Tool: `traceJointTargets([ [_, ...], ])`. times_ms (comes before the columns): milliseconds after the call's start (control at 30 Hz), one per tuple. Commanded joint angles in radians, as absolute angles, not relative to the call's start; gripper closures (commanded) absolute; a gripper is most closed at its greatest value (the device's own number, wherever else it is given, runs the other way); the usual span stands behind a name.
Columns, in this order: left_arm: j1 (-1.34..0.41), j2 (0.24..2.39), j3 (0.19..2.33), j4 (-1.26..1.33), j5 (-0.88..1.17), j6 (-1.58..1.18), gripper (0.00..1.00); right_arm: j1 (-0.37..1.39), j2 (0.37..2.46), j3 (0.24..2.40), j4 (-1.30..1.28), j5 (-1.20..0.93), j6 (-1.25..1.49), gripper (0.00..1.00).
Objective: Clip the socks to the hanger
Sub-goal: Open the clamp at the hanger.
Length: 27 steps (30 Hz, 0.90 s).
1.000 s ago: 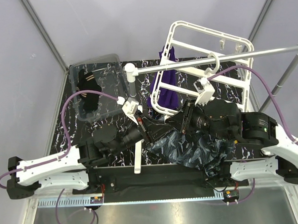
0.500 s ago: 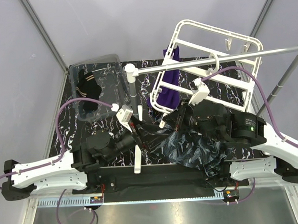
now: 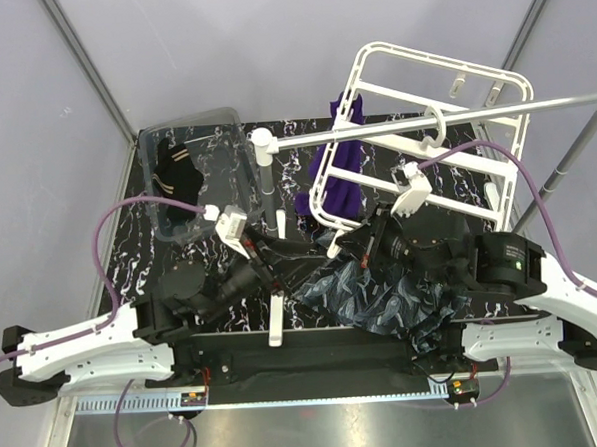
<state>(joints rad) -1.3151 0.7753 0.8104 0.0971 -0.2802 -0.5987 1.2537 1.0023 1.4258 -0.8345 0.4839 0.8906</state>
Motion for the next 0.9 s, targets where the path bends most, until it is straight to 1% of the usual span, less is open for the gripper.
traceJointTargets([
  [0,-1.309,0.726,0.807,0.141,-0.342,-0.641,0.36,1.244,0.954,1.408,-0.798,0.502,0.913,1.00],
  [100,-1.289,0.730,0.804,0.156,-0.304,-0.686,0.35,1.244,0.919,1.388,-0.769,0.479,0.914,1.00],
  [267,-1.255,0.787,0.810,0.241,-0.180,-0.762,0.38,1.244,0.871,1.378,-0.741,0.440,0.905,1.00],
  [433,-1.220,0.839,0.808,0.333,-0.098,-0.851,0.39,1.244,0.856,1.368,-0.726,0.410,0.908,1.00],
  [633,-1.201,0.880,0.776,0.483,-0.006,-0.903,0.48,1.244,0.842,1.351,-0.721,0.413,0.910,1.00],
  [867,-1.197,0.937,0.785,0.538,0.086,-0.942,0.57,1.244,0.828,1.348,-0.719,0.420,0.910,1.00],
])
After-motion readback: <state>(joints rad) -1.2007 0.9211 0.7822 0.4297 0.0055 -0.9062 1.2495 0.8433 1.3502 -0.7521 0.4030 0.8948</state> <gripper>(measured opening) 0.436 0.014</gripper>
